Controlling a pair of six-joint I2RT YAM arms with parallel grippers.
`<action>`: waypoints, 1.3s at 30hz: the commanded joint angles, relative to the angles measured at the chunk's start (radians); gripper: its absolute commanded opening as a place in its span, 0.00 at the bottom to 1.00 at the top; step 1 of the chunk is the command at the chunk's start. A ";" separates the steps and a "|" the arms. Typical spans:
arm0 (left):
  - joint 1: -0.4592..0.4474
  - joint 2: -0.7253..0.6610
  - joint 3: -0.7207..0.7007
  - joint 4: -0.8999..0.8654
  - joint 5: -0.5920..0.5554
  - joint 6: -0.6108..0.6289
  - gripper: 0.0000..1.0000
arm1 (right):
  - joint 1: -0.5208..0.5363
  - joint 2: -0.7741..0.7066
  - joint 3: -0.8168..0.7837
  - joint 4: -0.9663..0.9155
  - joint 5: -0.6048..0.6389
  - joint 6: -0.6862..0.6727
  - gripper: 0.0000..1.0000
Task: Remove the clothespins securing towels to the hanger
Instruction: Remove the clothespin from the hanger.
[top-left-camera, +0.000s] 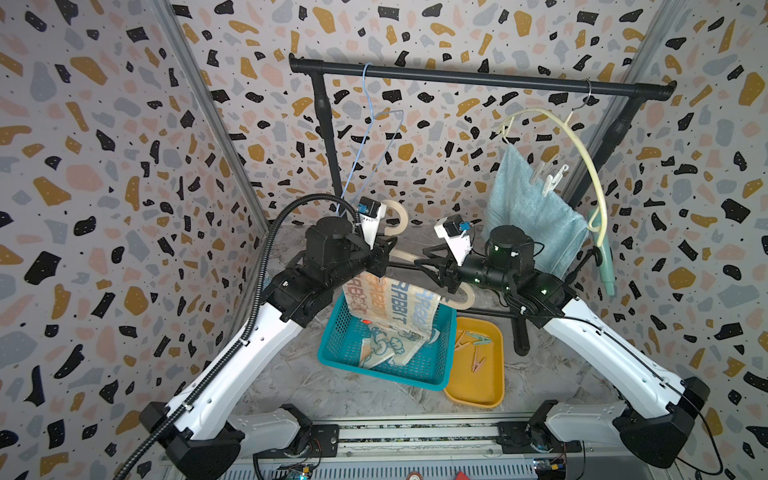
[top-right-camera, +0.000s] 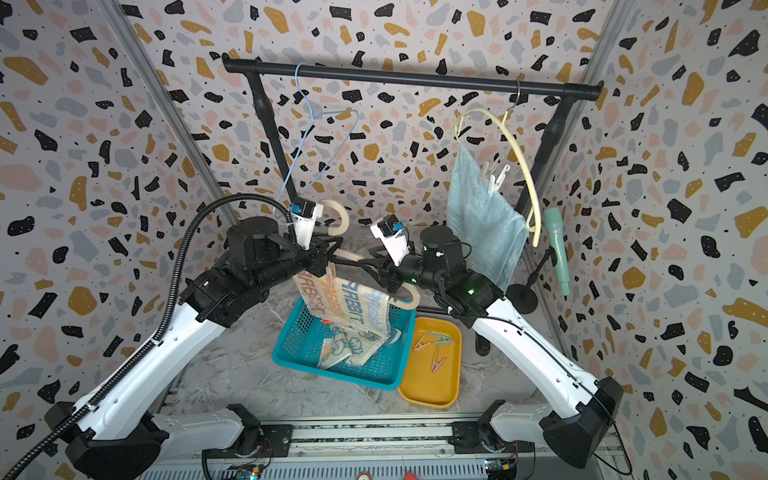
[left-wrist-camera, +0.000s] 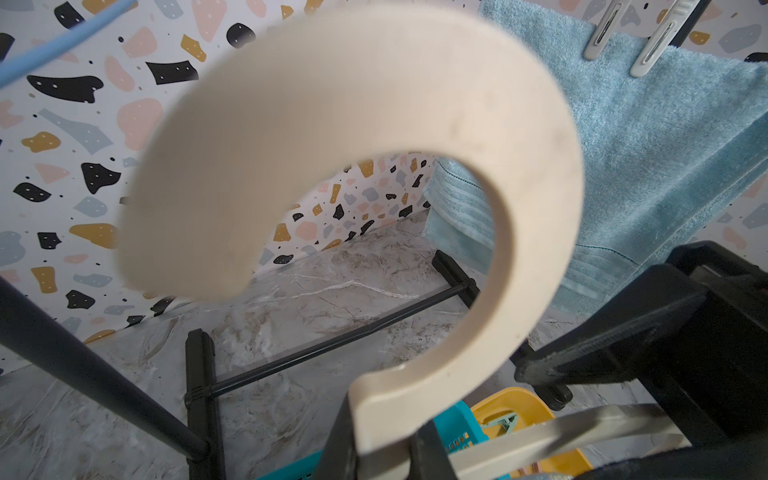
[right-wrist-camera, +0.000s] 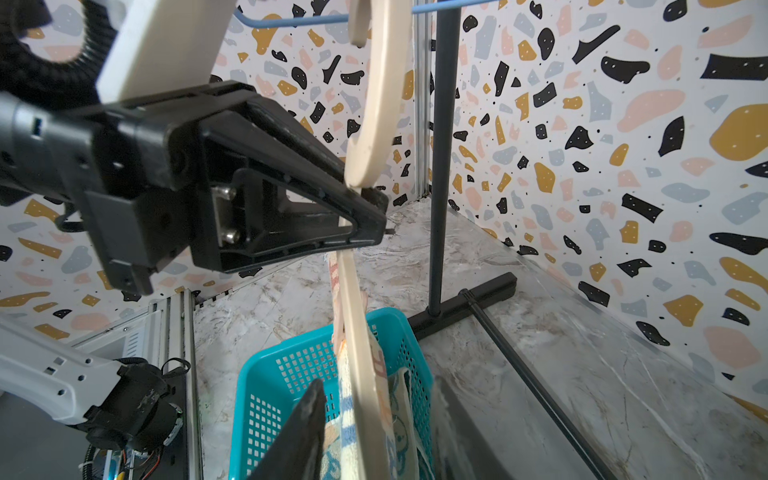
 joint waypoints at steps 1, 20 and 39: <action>0.002 -0.026 0.015 0.125 0.024 -0.014 0.00 | -0.001 0.014 0.043 -0.053 -0.020 -0.017 0.42; 0.002 -0.060 -0.041 0.191 0.032 0.019 0.00 | 0.002 0.097 0.121 -0.192 -0.080 -0.072 0.34; 0.002 -0.096 -0.069 0.196 0.043 0.003 0.62 | -0.028 0.096 0.111 -0.178 -0.161 -0.044 0.00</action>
